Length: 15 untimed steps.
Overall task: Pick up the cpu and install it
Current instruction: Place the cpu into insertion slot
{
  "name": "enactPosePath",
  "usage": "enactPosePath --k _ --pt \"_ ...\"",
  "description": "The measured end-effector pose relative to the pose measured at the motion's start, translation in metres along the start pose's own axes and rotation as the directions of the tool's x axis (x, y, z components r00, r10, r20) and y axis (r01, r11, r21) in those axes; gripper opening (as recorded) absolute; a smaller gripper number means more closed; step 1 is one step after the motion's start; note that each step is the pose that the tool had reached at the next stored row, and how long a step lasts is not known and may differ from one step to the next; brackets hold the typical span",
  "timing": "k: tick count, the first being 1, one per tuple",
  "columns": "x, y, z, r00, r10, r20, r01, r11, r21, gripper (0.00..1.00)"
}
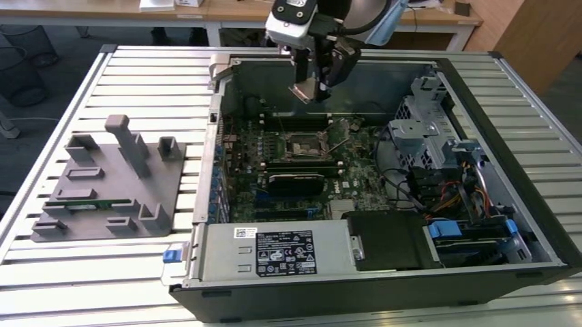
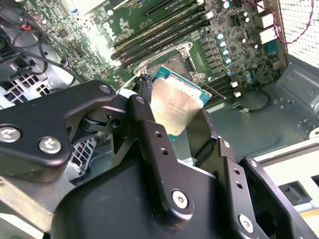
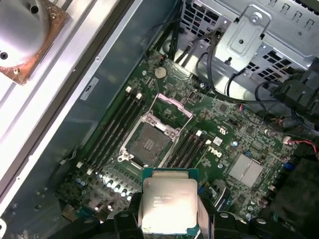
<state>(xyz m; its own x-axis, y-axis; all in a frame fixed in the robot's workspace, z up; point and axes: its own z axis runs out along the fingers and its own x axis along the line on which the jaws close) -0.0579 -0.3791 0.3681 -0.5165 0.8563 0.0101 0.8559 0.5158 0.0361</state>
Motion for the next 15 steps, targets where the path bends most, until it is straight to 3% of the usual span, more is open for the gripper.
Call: enactPosePath --k 7,15 --pt "0.0002 0.0001 0.0004 0.9984 0.056 0.002 -0.056 0.9984 -0.0006 0.53" --pt "0.0005 0.0003 0.0008 0.9932 0.116 0.0041 -0.116 0.9932 -0.0014 0.53"
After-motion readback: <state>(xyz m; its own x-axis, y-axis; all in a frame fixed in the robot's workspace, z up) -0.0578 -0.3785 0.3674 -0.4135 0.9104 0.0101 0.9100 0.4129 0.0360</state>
